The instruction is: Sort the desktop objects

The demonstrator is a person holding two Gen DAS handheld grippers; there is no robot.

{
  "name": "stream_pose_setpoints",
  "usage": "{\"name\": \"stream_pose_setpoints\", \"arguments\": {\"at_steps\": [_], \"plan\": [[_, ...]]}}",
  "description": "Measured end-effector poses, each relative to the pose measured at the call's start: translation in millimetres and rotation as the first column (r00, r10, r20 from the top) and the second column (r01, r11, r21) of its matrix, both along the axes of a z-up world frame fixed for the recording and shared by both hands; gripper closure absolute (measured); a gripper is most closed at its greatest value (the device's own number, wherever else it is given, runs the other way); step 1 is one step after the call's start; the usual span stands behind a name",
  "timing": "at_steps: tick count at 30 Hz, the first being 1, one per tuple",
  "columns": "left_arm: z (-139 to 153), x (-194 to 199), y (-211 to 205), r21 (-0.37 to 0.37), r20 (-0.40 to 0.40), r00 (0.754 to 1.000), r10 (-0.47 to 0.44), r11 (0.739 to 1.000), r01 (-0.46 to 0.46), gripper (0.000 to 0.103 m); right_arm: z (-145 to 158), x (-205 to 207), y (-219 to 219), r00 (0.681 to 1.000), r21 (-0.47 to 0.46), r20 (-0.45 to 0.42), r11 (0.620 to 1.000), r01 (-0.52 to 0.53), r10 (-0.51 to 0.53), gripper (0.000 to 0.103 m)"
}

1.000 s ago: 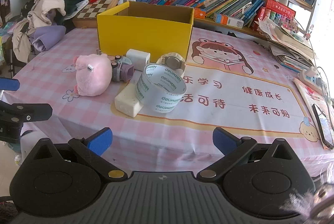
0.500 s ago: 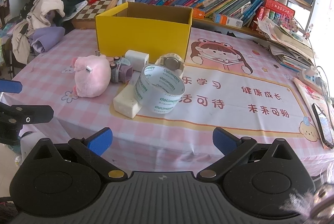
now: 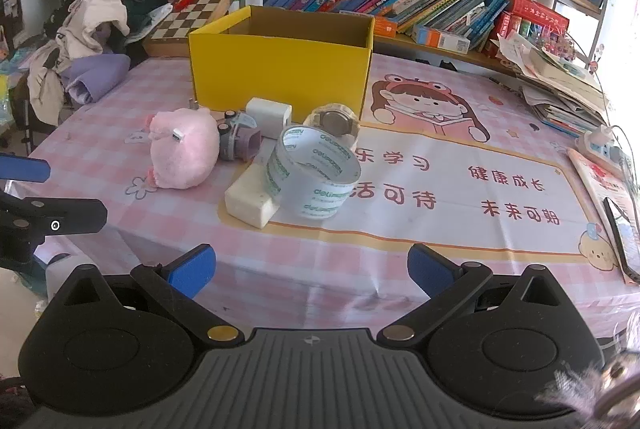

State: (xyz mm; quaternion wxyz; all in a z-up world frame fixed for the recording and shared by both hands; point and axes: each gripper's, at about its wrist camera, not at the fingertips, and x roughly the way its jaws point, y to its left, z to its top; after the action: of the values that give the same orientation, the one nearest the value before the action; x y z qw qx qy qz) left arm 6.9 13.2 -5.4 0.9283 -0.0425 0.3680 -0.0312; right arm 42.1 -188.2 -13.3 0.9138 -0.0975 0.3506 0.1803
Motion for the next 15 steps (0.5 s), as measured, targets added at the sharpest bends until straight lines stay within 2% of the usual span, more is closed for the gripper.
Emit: {"name": "stream_pose_setpoints", "arguments": {"at_steps": [15], "plan": [[-1.2, 1.4, -3.0, 0.025, -0.012, 1.000, -0.016, 1.000, 0.016, 0.000, -0.1, 0.8, 4.0, 1.000, 0.009, -0.018, 1.000, -0.020, 0.020, 0.000]]}}
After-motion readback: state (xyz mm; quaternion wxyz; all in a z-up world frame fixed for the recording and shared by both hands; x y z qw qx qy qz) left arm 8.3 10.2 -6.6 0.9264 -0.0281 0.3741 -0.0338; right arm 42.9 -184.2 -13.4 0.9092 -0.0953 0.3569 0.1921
